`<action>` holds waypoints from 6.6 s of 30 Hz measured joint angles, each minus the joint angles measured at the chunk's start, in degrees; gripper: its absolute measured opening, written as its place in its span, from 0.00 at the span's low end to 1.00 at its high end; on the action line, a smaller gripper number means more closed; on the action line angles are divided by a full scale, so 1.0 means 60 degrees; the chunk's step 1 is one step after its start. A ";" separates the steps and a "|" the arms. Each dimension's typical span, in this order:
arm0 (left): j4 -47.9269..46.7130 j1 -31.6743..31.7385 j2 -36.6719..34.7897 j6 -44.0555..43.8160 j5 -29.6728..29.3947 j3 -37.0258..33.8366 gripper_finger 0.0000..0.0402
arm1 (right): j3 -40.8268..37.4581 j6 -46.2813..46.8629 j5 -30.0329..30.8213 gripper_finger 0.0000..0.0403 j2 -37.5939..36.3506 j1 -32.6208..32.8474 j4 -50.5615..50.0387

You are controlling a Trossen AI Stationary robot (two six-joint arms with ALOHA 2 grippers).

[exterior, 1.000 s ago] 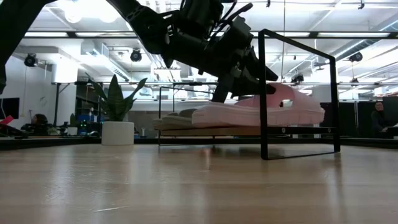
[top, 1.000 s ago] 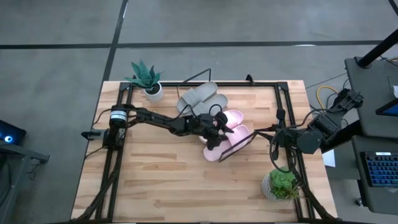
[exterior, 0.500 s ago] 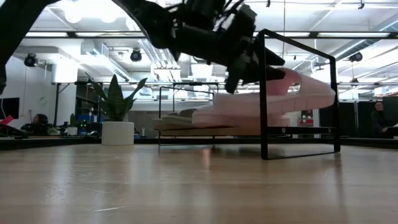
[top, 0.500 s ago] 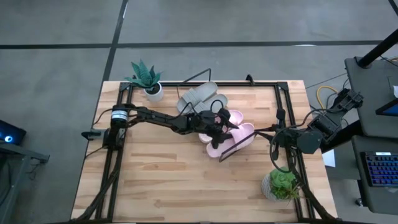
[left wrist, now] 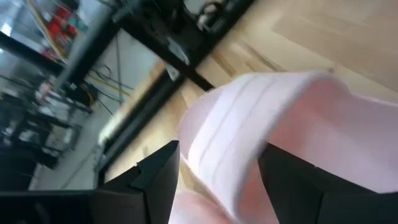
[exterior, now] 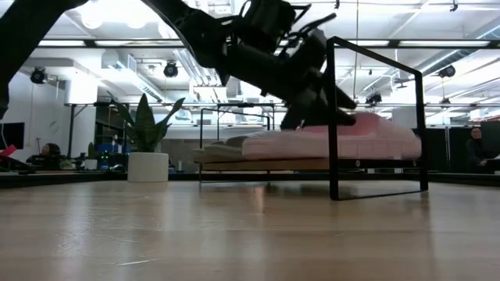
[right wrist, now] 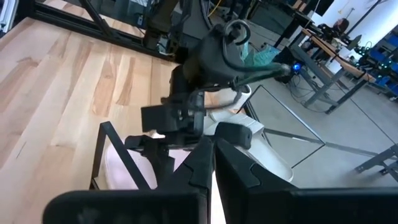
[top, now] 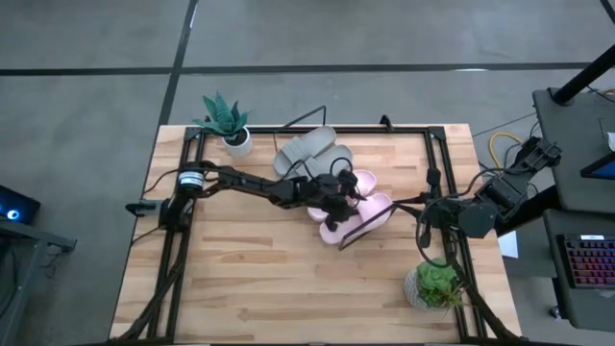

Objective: Pick and place slides into the shelf
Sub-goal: Put the pink slide on the shelf, then return to Home Position

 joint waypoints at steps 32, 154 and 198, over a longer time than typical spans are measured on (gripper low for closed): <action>-0.5531 -0.0308 -0.7044 -0.5629 0.1251 -0.2467 0.14 | -0.0059 -0.0090 0.0004 0.02 0.0011 0.0000 0.0047; -0.2443 -0.1475 -1.8484 -0.7464 -0.3400 -1.3268 0.03 | -0.7772 -0.1146 -0.7246 0.02 -0.7400 -0.5435 0.6421; -0.2444 -0.1475 -1.8497 -0.8963 -0.2041 -1.3267 0.03 | -0.8747 -0.0282 -0.9042 0.02 -0.7860 -0.5413 0.6217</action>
